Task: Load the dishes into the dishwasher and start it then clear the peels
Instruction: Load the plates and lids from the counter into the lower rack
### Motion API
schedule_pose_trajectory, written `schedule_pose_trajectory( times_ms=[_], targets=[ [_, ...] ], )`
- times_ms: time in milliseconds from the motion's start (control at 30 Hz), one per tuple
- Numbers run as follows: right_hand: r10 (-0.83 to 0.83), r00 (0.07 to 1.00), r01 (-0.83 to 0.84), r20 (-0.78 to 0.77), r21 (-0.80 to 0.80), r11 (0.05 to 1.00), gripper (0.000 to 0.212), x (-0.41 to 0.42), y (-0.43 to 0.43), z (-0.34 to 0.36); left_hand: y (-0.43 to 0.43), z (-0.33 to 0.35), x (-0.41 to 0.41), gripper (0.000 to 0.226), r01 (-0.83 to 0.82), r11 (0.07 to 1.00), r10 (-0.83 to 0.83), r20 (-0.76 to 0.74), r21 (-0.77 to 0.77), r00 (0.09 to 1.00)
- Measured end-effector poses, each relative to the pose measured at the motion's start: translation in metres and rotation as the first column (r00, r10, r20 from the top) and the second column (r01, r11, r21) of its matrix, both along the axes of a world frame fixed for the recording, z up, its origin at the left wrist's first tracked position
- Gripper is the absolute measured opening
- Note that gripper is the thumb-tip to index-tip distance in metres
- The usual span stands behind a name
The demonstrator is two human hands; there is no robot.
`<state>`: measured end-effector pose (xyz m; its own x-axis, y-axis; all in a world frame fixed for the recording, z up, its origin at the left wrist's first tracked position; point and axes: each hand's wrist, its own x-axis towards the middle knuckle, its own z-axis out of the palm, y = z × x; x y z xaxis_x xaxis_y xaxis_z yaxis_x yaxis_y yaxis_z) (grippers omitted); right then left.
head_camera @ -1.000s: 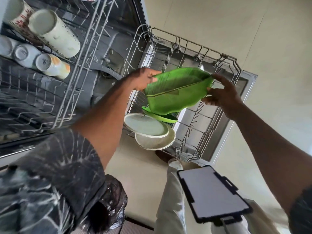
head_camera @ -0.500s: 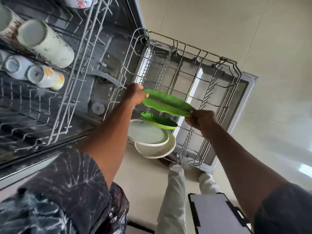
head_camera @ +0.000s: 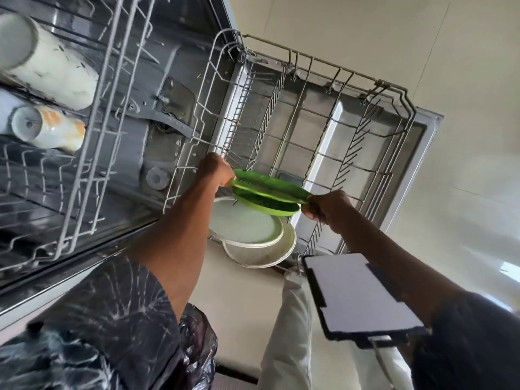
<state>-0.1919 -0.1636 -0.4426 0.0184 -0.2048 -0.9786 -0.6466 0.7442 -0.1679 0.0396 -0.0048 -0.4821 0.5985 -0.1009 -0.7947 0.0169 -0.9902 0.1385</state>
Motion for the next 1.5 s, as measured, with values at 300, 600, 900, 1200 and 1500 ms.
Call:
schedule_pose_trajectory(
  times_ms=[300,600,900,1200,1500],
  targets=[
    [0.043,0.998,-0.043,-0.047,0.009,0.999,0.019,0.003,-0.007,-0.018,-0.014,-0.016,0.002,0.005,-0.172,0.975,0.172,-0.011,-0.144,0.985],
    [0.066,0.996,-0.068,-0.061,-0.034,0.997,0.019,0.003,-0.008,-0.036,-0.024,-0.027,0.001,0.021,-0.260,0.940,0.258,-0.037,-0.220,0.965],
    [0.203,0.971,-0.222,-0.124,-0.166,0.961,0.026,-0.002,-0.010,-0.049,-0.020,-0.029,0.001,0.046,-0.207,0.963,0.204,-0.038,-0.174,0.978],
    [0.785,0.512,-0.824,-0.349,-0.460,0.333,0.039,0.006,-0.008,-0.002,-0.018,0.054,-0.029,0.033,0.318,0.924,-0.249,0.298,-0.211,0.921],
    [0.874,0.131,-0.754,-0.469,-0.619,-0.219,0.059,-0.018,0.001,0.154,0.038,0.209,-0.105,0.053,0.434,0.871,-0.230,0.588,-0.231,0.775]
  ],
)
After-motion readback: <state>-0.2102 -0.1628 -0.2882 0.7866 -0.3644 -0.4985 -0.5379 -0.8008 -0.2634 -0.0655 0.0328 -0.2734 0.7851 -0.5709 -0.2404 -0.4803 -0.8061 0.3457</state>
